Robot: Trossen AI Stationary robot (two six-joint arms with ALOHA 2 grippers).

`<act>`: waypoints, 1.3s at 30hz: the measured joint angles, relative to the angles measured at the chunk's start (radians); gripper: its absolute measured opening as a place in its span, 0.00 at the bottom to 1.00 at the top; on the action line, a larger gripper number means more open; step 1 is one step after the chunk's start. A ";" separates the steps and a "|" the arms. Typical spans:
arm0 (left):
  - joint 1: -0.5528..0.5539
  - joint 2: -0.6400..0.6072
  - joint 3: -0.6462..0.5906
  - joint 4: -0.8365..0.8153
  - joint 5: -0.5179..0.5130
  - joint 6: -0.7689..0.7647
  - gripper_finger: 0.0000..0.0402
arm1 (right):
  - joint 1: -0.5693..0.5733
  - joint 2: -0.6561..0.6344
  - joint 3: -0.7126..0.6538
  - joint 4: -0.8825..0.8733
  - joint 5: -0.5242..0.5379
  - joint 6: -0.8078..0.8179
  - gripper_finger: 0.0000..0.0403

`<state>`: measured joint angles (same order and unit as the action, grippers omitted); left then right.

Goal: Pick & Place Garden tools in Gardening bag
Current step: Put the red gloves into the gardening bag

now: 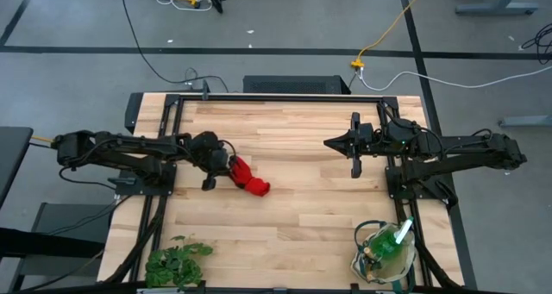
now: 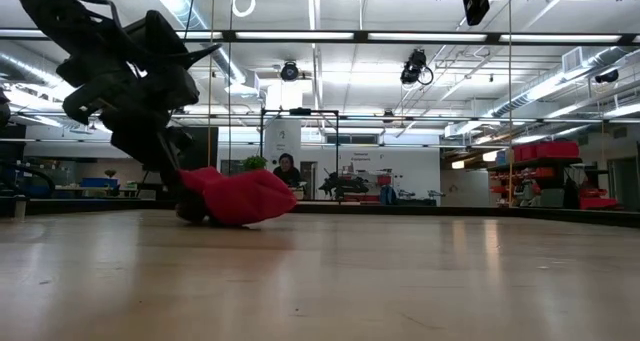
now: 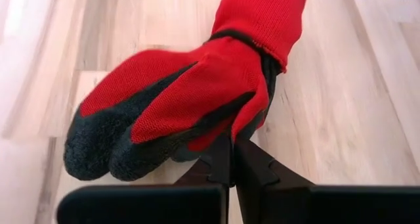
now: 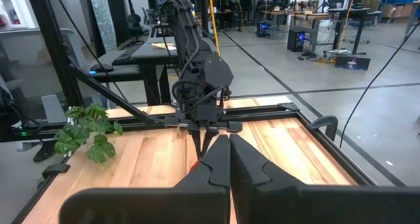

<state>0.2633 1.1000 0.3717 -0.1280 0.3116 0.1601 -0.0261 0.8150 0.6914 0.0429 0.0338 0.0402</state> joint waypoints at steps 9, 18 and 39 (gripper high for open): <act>-0.010 0.000 0.097 -0.063 0.000 0.000 0.02 | 0.000 0.000 0.000 0.000 0.000 0.000 0.00; -0.058 0.000 0.256 -0.227 -0.045 0.007 0.02 | 0.000 0.000 0.000 0.000 0.000 -0.026 0.00; -0.077 0.000 0.637 -0.395 -0.091 -0.152 0.02 | 0.000 0.000 0.000 0.009 -0.024 -0.054 0.00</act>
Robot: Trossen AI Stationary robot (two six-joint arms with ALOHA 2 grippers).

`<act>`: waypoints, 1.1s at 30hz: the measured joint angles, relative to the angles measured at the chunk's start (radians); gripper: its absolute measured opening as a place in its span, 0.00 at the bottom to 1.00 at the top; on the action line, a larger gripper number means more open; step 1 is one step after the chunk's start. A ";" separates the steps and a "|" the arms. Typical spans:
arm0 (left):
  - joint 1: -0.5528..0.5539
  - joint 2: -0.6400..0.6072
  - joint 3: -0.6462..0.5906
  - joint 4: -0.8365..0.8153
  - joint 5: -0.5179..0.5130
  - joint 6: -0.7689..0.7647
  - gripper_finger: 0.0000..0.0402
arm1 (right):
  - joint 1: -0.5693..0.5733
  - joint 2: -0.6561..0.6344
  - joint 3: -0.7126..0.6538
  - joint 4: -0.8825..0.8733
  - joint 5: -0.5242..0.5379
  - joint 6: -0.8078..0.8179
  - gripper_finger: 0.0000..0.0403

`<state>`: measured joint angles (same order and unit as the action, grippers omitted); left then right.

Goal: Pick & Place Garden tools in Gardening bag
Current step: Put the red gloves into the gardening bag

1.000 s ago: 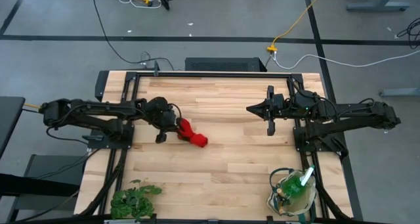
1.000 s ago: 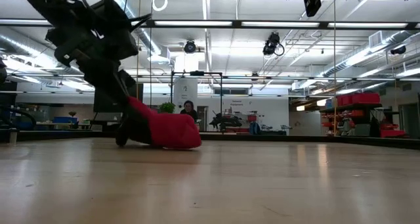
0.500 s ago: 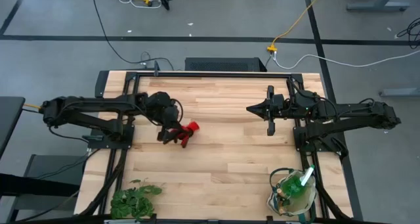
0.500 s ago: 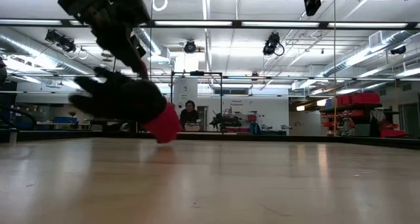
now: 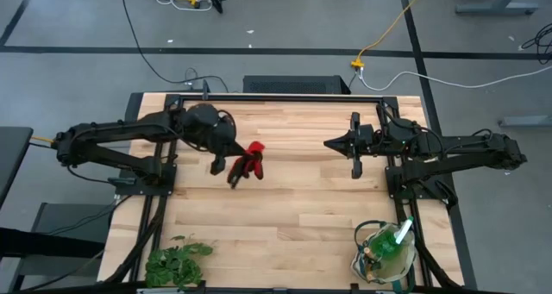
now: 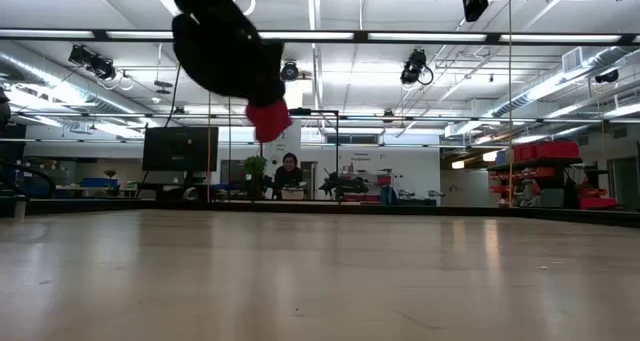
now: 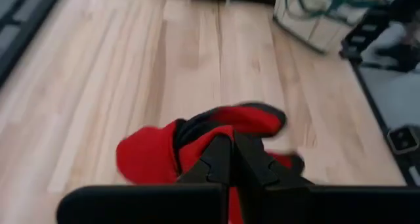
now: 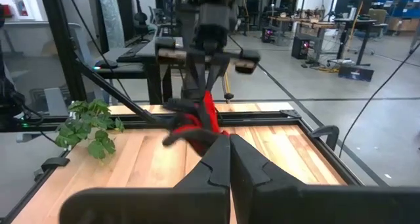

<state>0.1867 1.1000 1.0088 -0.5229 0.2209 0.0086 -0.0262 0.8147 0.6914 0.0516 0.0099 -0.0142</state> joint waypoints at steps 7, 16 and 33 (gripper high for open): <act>0.000 0.000 0.113 -0.001 -0.045 -0.005 0.02 | 0.000 0.000 0.000 0.000 -0.003 -0.018 0.00; 0.000 0.000 0.225 -0.001 -0.120 0.000 0.02 | 0.000 0.000 0.000 0.019 -0.003 -0.042 0.00; -0.001 0.060 0.375 0.036 -0.176 0.003 0.02 | 0.000 0.000 0.000 0.194 -0.001 -0.100 0.00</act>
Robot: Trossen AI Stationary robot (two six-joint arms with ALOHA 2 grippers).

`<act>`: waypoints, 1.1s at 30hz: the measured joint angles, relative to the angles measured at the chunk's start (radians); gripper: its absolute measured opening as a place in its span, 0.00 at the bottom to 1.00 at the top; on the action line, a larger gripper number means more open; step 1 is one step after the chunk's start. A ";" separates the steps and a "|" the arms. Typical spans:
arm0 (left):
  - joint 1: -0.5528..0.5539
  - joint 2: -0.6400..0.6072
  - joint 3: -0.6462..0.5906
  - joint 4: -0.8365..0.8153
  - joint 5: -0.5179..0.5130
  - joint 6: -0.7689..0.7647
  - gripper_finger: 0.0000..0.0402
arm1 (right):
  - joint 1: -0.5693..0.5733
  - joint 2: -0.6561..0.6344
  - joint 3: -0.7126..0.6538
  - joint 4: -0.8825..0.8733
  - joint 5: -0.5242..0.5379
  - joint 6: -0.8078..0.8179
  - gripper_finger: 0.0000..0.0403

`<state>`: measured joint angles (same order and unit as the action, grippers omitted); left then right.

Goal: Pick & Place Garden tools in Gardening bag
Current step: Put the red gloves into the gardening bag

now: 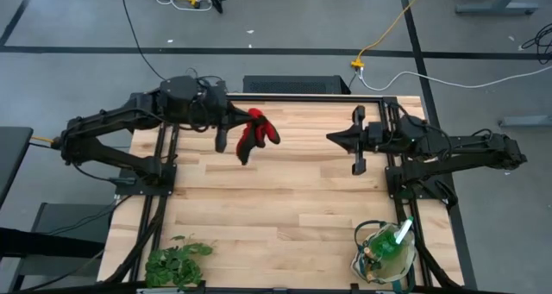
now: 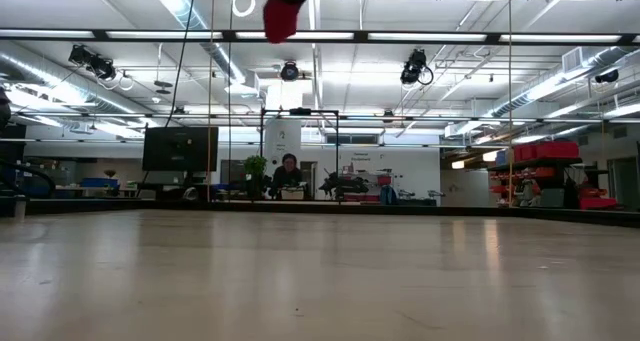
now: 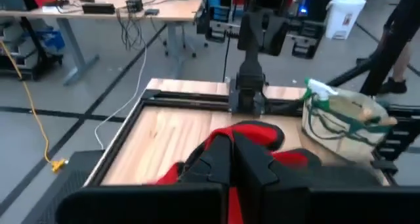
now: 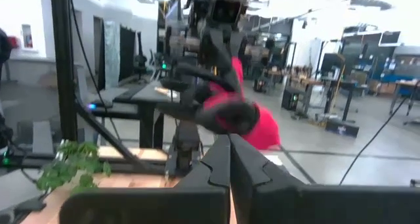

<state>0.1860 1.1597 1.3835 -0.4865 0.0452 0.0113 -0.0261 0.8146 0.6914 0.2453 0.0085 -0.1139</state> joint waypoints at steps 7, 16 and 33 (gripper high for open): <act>0.000 0.111 0.095 0.002 0.003 0.009 0.02 | 0.000 0.000 0.000 0.075 0.036 0.000 0.00; 0.000 0.237 0.234 0.009 0.020 0.012 0.02 | 0.000 0.000 0.000 0.148 0.063 -0.038 0.00; 0.000 0.323 0.353 0.008 0.030 0.026 0.02 | 0.001 0.003 0.137 0.061 0.129 -0.062 0.00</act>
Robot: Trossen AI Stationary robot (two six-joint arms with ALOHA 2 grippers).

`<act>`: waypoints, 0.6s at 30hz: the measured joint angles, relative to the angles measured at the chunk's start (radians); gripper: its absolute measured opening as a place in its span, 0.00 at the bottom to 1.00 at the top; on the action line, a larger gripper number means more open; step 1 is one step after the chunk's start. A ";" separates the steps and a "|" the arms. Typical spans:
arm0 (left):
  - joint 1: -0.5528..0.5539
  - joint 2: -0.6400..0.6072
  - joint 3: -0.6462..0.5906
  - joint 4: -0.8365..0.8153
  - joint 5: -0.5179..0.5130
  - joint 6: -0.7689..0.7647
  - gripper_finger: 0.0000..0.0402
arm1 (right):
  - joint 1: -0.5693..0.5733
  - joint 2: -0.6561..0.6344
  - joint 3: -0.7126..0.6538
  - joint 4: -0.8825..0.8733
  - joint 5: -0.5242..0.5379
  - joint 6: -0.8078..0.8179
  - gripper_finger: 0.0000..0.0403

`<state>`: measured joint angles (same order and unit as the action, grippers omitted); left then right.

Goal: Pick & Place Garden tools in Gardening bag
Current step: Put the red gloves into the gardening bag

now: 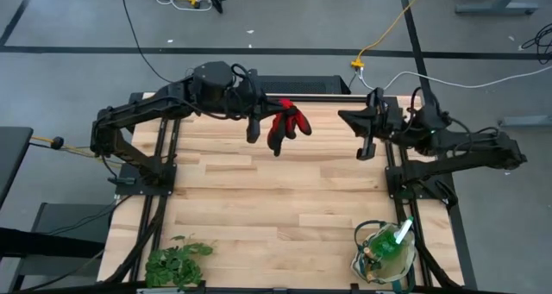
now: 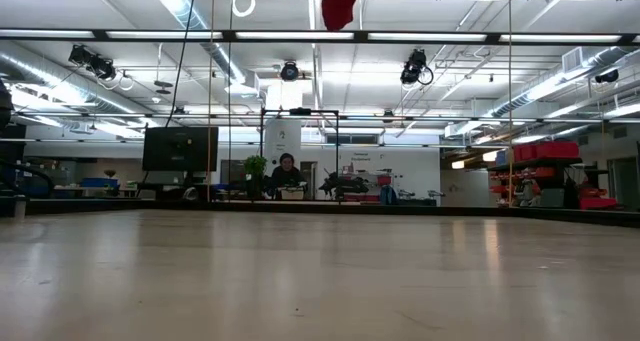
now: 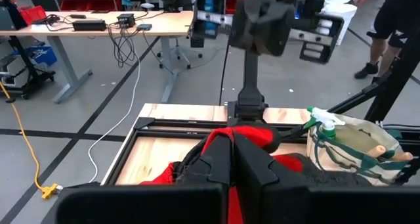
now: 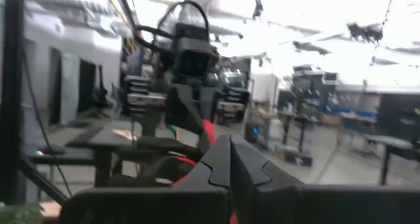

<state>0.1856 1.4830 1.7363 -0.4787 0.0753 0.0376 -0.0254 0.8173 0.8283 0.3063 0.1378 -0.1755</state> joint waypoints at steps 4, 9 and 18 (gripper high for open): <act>0.000 0.000 0.000 0.002 0.000 0.000 0.02 | 0.000 0.006 0.106 -0.161 0.036 -0.016 0.00; 0.000 0.000 0.000 0.010 0.000 0.000 0.02 | 0.000 0.020 0.187 -0.274 0.039 -0.049 0.00; 0.000 0.000 0.000 0.023 -0.010 -0.027 0.02 | 0.000 0.028 0.194 -0.273 0.100 -0.077 0.07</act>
<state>0.1856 1.4830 1.7363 -0.4561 0.0656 0.0107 -0.0257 0.8456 1.0218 0.0333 0.2375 -0.2527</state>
